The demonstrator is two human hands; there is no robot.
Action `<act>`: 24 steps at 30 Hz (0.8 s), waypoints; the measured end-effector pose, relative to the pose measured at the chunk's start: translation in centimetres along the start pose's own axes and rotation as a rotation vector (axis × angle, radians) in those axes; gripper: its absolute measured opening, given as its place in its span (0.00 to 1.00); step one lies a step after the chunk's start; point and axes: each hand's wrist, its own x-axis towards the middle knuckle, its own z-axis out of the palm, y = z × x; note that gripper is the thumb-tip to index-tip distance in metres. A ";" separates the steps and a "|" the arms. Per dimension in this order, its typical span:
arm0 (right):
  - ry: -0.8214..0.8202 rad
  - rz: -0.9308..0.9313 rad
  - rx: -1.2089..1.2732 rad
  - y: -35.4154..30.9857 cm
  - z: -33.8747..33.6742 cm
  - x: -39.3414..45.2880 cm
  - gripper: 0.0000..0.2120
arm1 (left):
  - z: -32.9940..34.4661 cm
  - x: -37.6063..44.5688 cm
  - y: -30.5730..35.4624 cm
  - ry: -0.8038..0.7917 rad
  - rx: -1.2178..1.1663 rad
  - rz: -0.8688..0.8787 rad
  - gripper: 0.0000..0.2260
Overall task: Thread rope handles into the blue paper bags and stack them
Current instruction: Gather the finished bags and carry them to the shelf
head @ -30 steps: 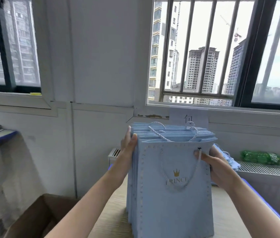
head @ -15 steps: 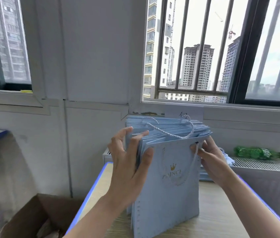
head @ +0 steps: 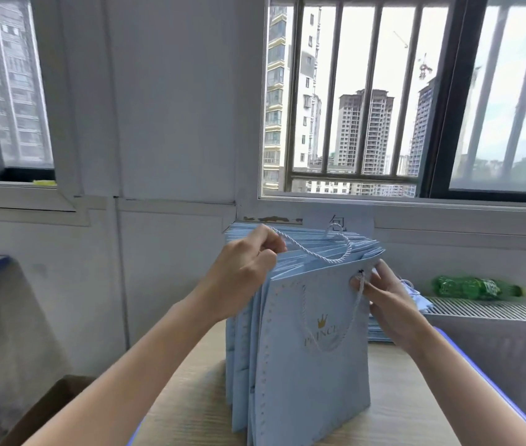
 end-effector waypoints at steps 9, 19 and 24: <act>0.016 0.013 0.000 -0.2 0.1 -0.2 0.44 | -0.3 -0.1 0.2 -0.059 0.298 0.087 0.30; -0.005 0.009 -0.007 0.2 -0.4 0.0 0.26 | -0.7 -1.0 0.4 0.032 0.343 0.005 0.37; 0.011 0.004 -0.004 0.4 -0.3 0.1 0.19 | -1.2 -1.3 1.0 0.167 0.640 -0.011 0.36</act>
